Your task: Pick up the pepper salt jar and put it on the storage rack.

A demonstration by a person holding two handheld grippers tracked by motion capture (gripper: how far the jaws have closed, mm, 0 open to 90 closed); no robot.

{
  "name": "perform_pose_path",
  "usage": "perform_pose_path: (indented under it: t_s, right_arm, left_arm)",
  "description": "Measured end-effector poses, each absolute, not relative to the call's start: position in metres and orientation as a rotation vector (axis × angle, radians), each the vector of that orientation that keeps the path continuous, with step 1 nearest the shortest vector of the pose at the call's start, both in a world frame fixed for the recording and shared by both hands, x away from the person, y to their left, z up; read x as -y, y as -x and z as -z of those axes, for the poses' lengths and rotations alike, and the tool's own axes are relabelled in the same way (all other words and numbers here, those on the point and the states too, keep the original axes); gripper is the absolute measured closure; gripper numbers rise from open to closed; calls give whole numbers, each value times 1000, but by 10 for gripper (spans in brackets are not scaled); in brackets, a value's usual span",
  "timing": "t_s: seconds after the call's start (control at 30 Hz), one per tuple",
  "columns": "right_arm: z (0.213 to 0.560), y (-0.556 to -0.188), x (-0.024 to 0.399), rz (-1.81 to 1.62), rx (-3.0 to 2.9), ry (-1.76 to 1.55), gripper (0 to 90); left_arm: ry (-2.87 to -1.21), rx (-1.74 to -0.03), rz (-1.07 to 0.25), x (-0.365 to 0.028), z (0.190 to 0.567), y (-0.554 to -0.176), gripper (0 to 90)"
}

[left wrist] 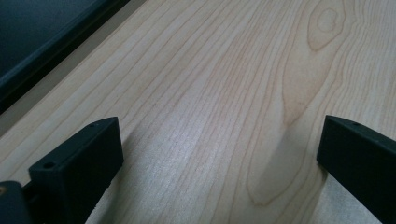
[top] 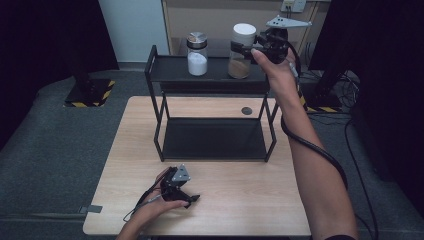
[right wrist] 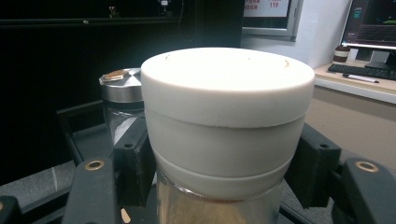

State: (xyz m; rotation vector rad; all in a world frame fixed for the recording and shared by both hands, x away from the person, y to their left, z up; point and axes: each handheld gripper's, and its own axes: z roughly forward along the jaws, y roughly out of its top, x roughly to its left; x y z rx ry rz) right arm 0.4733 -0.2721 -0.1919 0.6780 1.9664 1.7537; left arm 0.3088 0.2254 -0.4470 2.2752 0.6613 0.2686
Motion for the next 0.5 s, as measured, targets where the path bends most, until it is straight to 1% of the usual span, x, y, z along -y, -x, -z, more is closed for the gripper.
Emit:
perform_pose_path:
  t_s: [0.5]
  right_arm:
    - [198, -469, 270, -1747, -1951, -666, 358]
  left_arm:
    - [-2276, -661, -268, -225, 447, -309, 0]
